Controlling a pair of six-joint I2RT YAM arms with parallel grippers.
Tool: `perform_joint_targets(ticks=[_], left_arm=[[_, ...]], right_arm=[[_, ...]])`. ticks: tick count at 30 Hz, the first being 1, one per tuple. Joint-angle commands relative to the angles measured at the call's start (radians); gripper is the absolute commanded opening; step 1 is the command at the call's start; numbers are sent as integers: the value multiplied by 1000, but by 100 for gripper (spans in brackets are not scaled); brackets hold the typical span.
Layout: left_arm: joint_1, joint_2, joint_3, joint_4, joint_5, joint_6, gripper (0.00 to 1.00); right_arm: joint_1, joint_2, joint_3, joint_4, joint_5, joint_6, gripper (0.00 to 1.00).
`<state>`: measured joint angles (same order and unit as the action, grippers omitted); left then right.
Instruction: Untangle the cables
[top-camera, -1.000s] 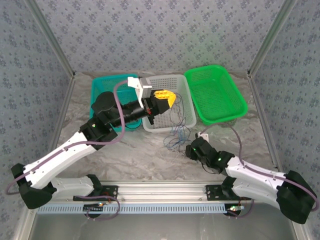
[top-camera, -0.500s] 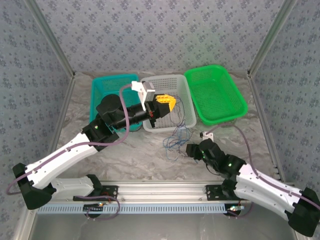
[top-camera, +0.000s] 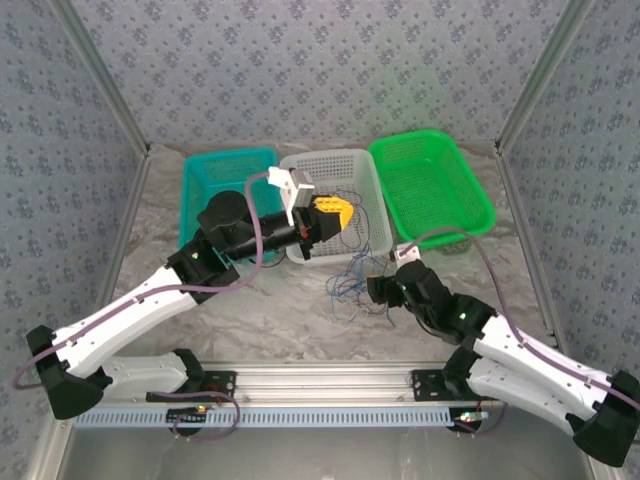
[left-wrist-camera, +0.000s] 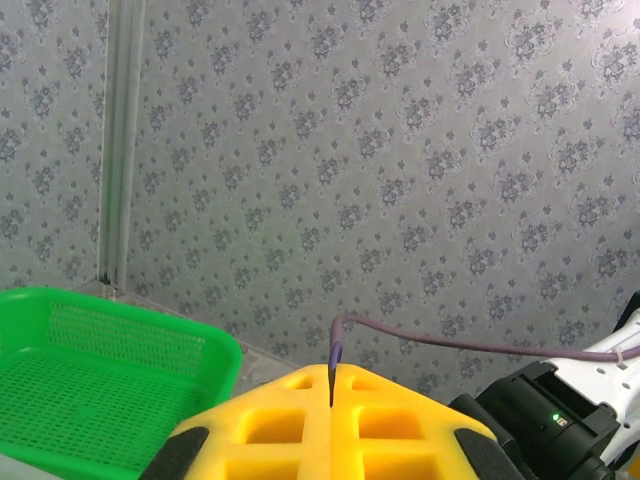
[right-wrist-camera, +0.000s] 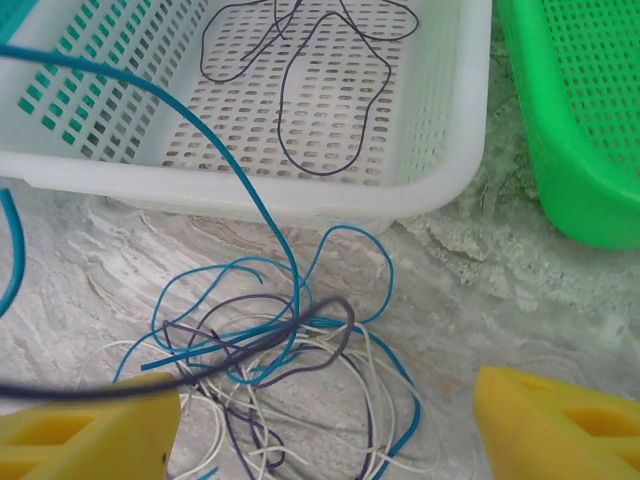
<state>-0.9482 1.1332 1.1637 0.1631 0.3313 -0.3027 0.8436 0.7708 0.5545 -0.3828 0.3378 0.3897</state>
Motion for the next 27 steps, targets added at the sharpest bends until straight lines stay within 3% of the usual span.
perform_joint_targets(ticks=[1,4,6,7,10,12,17,22,27], left_arm=[[5,-27,-1,16,36,-21,0],[5,-30,1,19,45,-29,0],[4,-33,1,24,53,-36,0],[4,-33,1,26,56,-38,0],[6,-43,3,15,43,-28,0],[10,-60,9,-15,2,0,0],[51,-115,58,-79,-33,48,0],[55,-155,118,-129,-43,109,0],[55,-187,132,-126,-71,144,0]], right_arm=[[-7,44,47,35,14,-138,80],[-10,94,83,39,43,-191,79],[-12,117,100,50,42,-224,72],[-13,122,102,58,31,-235,65],[-19,126,99,83,-17,-229,32],[-24,125,78,91,-58,-198,19],[-22,128,-7,94,-154,-50,10],[-17,120,-104,88,-171,136,0],[-20,152,-110,-2,-151,232,0]])
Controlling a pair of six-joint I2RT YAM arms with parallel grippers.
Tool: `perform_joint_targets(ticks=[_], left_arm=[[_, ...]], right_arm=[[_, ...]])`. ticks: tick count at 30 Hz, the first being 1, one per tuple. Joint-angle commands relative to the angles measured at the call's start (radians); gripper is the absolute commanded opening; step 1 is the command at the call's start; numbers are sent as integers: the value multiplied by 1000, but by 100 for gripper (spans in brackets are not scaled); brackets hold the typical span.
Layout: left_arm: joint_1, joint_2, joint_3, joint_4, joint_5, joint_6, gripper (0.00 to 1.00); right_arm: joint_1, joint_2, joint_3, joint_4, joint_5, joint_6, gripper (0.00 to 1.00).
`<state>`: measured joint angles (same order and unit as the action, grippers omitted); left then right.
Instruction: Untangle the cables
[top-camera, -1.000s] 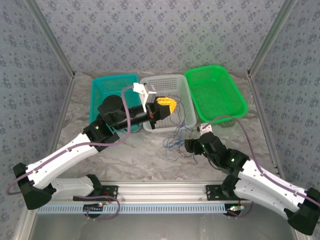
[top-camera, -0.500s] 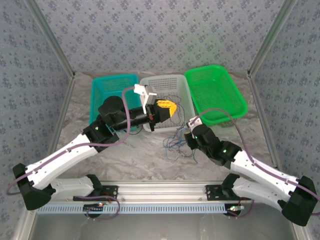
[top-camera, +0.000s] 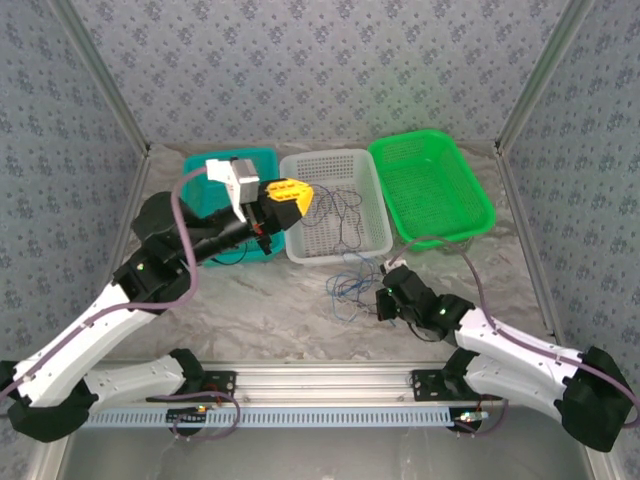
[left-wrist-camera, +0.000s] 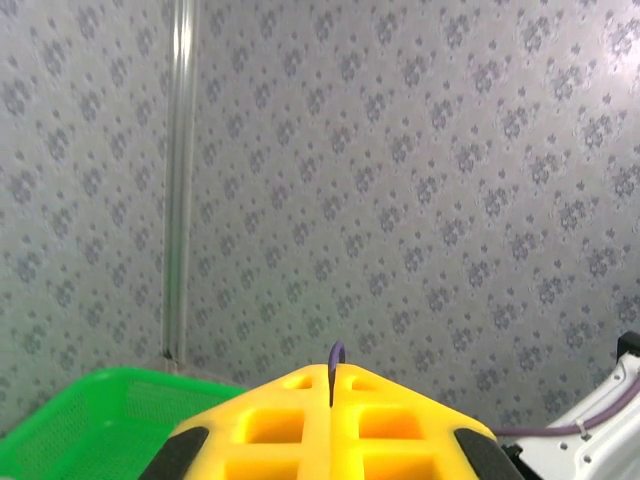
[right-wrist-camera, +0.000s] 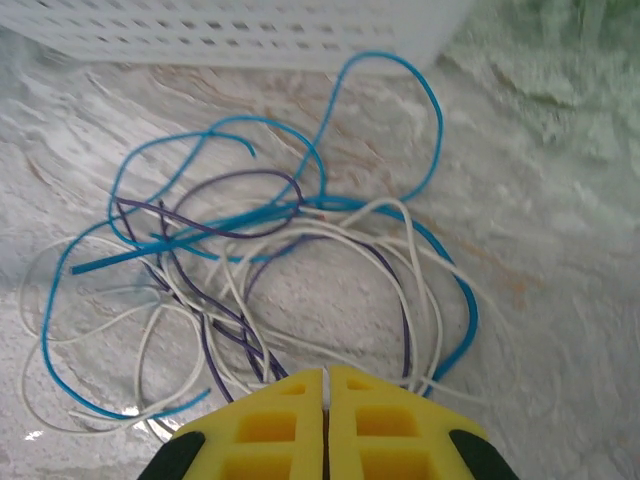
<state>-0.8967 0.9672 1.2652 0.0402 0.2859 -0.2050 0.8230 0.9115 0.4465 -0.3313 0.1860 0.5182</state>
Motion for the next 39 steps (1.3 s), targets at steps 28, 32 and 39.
perform_joint_targets(ticks=[28,32,39], left_arm=[[7,13,249,-26,-105,176,0],[7,46,243,-13,-82,153,0],[7,65,230,22,-79,140,0]], right_arm=[[-78,38,-79,-67,-28,198,43],[-78,-44,-76,-87,-16,178,59],[-76,-241,-77,-172,-37,137,78]])
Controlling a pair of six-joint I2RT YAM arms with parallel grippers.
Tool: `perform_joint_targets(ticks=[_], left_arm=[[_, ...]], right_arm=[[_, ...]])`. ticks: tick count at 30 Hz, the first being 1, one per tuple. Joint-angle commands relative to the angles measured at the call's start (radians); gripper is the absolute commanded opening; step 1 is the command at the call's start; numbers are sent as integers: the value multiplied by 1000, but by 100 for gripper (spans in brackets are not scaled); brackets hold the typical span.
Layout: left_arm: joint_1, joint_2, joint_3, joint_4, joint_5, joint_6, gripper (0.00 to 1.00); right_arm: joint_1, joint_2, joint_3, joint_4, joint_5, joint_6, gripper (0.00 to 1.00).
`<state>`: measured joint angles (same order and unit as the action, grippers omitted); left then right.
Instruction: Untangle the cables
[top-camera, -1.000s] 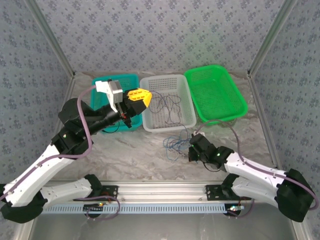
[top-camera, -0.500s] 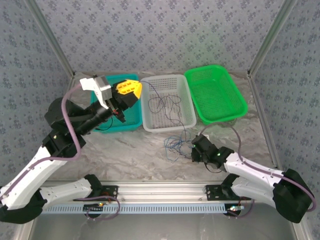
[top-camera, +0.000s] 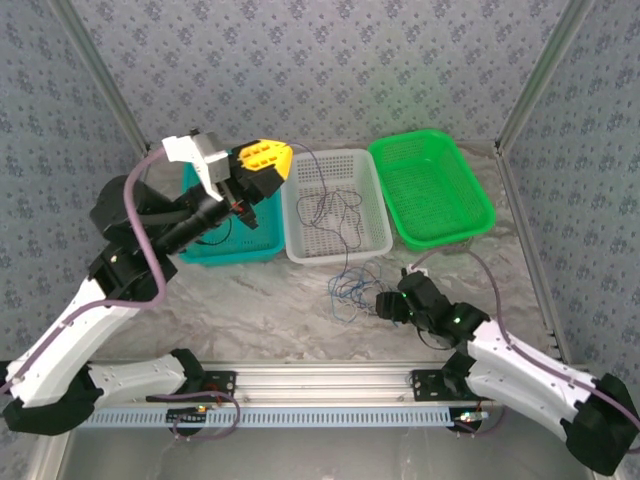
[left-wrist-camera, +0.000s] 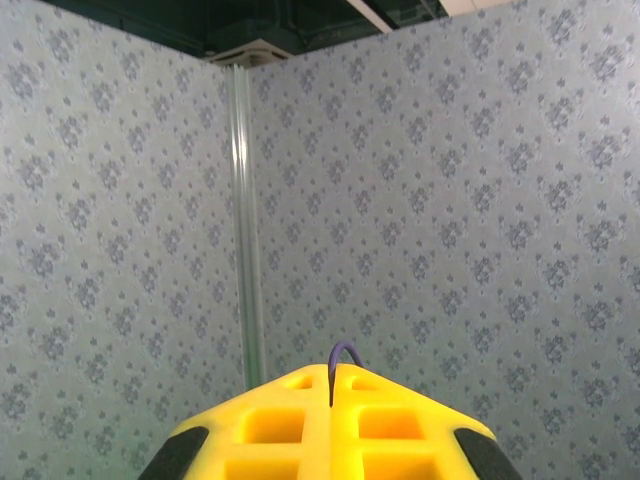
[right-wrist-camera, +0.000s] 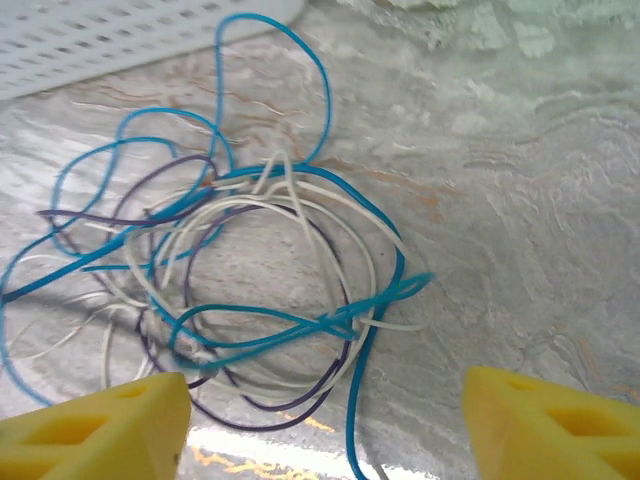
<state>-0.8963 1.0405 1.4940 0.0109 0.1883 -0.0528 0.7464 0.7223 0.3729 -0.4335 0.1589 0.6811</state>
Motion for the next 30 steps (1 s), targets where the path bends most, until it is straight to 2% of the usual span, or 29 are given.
perform_joint_targets(ticks=[1,7,14,18,23,30], left_arm=[[7,-4,3,52,24,-13,0],[7,9,-1,69,4,-6,0],[7,21,5,70,13,-17,0],[7,24,2,77,20,-25,0],[8,27,3,77,15,-28,0],[8,21,-1,81,10,-41,0]], right_arm=[[0,-72,0,-83,-12,-26,80],[3,-149,1,-99,-81,-79,86],[23,-202,50,-52,-31,-156,87],[48,-139,129,-31,9,-258,87],[138,-49,201,11,106,-424,88],[173,100,237,167,136,-592,97]])
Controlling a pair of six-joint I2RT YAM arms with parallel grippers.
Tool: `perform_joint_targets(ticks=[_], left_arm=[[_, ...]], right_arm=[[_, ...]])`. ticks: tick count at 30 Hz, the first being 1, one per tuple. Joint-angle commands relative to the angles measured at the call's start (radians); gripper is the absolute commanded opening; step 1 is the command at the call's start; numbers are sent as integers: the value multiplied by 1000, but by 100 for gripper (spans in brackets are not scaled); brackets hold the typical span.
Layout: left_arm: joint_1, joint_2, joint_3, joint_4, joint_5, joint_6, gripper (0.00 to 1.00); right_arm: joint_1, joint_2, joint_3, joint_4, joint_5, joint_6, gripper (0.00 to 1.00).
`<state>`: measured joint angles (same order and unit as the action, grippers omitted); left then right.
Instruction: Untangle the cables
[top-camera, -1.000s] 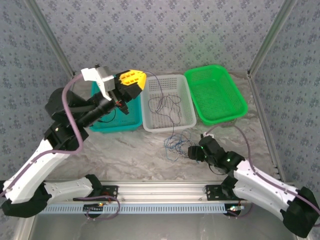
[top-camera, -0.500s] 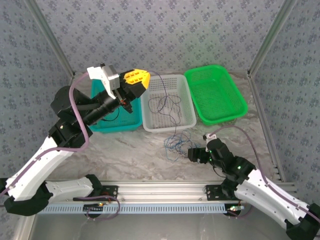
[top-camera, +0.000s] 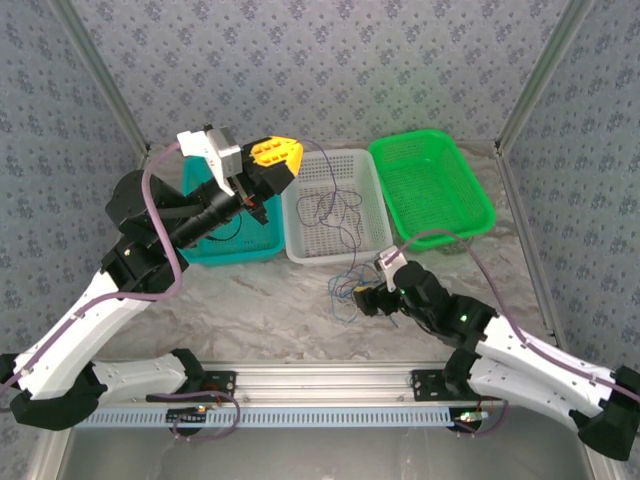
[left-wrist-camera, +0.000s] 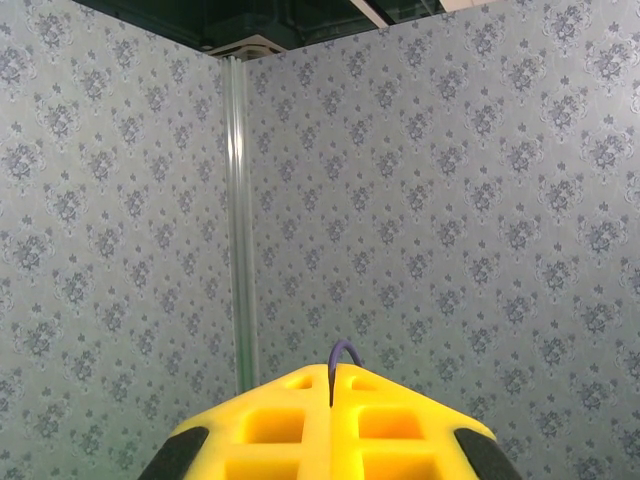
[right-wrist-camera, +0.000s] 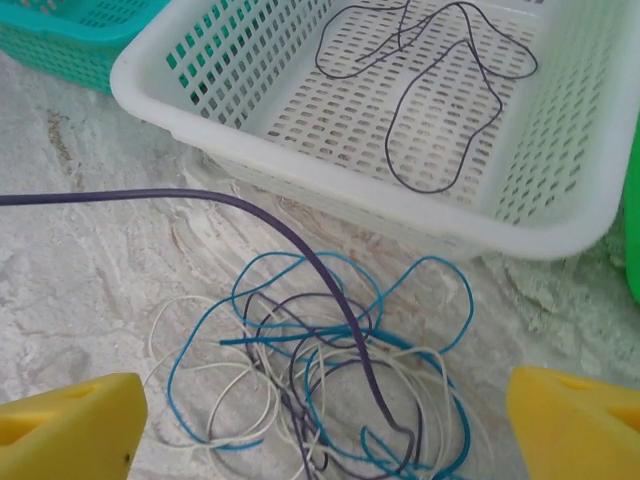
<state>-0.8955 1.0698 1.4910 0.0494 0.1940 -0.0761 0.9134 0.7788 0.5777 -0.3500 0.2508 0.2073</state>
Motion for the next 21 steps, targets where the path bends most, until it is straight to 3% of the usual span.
perform_joint_targets(ticks=[1,4,6,8,11,13,18,21], left_arm=[[7,-10,2,42,7,-20,0],[7,-21,-3,39,7,-27,0],[7,-33,-11,39,2,-26,0],[7,-46,-21,37,-9,-20,0],[7,-64,-32,32,-25,-13,0],[7,-72,-39,29,-39,-6,0],[13,-91,-57,22,-89,22,0],[25,-99,-62,-4,-126,34,0]], right_arm=[[5,73,33,108,61,-144,98],[-23,153,45,142,86,-174,97],[-68,188,62,143,33,-171,88],[-101,206,73,140,5,-159,71],[-119,184,84,128,-10,-151,36],[-120,145,100,107,-36,-145,20],[-121,77,224,-46,-98,-108,5],[-121,55,334,-144,-144,-88,3]])
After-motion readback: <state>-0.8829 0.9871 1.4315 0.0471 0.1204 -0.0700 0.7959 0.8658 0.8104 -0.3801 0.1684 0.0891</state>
